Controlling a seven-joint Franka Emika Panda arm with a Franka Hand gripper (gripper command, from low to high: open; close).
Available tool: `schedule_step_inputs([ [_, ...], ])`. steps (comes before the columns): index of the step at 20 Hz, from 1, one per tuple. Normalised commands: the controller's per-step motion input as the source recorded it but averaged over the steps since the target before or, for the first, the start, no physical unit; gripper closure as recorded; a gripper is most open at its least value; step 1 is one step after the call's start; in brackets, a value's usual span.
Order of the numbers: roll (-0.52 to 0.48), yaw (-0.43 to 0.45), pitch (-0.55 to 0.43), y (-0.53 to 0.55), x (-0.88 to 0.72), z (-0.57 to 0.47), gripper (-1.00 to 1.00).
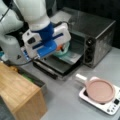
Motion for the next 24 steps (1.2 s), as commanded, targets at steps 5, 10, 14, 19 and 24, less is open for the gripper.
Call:
schedule_step_inputs([
  [5,-0.237,0.535,0.275,-0.22,0.28,0.15,-1.0],
  [10,-0.123,0.286,0.238,-0.03,0.17,0.12,-1.0],
  [14,-0.083,0.197,0.247,0.06,0.14,0.15,-1.0],
  [19,-0.101,0.185,0.281,0.06,0.23,0.23,-1.0],
  [24,-0.065,0.164,0.273,0.06,0.27,0.16,-1.0],
])
